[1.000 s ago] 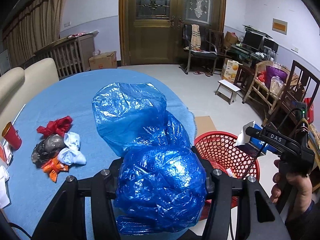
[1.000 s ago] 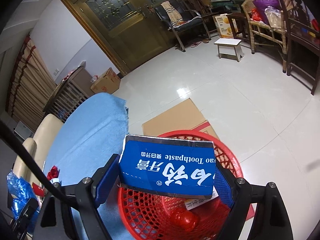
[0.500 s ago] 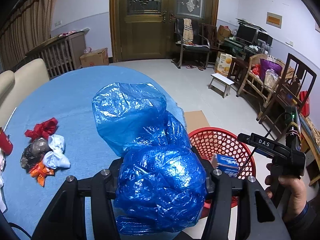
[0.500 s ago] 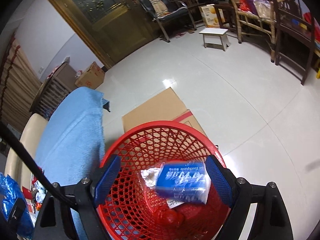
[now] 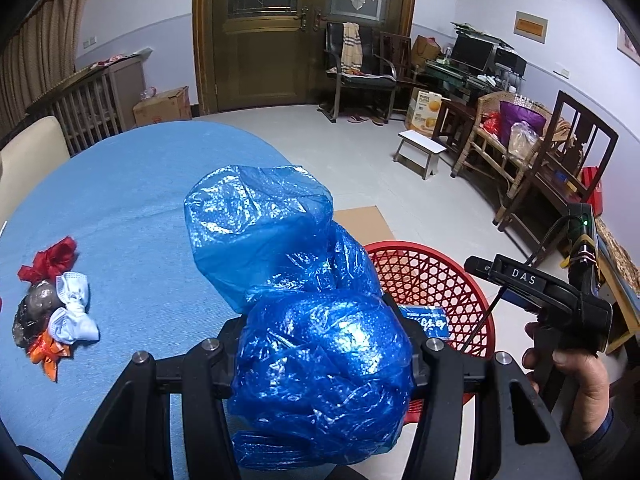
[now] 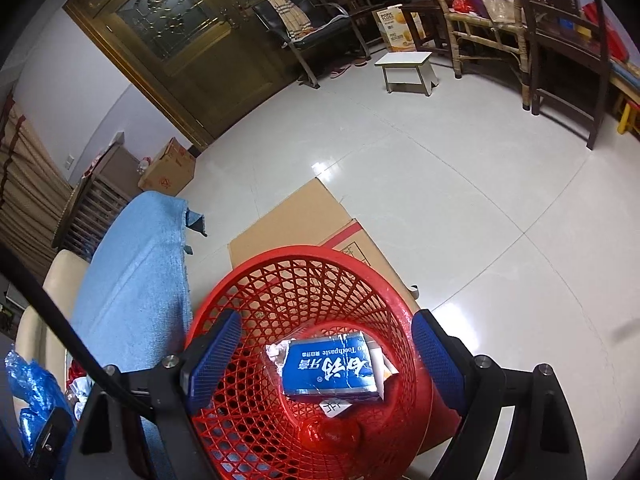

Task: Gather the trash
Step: 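Open the left gripper to drop the blue bag into the wastebasket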

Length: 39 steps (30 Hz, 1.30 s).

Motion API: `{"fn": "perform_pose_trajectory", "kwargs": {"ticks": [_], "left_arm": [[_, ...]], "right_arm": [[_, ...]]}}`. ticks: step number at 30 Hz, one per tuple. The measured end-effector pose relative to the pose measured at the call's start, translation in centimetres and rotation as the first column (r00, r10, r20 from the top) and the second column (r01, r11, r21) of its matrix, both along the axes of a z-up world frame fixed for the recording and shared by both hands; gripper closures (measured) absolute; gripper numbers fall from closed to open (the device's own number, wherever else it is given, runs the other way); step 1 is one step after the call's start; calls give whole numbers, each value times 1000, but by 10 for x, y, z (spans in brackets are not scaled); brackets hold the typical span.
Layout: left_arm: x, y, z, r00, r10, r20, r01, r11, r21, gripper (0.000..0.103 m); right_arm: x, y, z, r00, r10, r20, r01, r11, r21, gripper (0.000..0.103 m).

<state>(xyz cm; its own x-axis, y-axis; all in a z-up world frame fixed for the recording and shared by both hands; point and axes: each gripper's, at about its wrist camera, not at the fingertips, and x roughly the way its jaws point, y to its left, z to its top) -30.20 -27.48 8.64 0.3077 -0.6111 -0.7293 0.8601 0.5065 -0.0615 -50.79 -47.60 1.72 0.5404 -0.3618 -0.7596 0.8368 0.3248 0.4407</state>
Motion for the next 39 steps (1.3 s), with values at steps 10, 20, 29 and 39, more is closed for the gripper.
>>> {"fn": "perform_pose_trajectory", "kwargs": {"ticks": [10, 20, 29, 39], "left_arm": [[-18, -38, -14, 988, -136, -67, 138, 990, 19, 46], [-10, -70, -28, 978, -154, -141, 166, 983, 83, 21], [35, -11, -4, 988, 0, -152, 2, 1000, 14, 20], [72, 82, 1, 960, 200, -198, -214, 976, -48, 20]], "right_arm": [[-15, -7, 11, 999, -35, 23, 35, 999, -16, 14], [-38, -19, 8, 996, -93, 9, 93, 996, 3, 14], [-10, -5, 15, 999, -35, 13, 35, 999, -8, 14], [47, 42, 39, 994, 112, 14, -111, 992, -66, 14]]}}
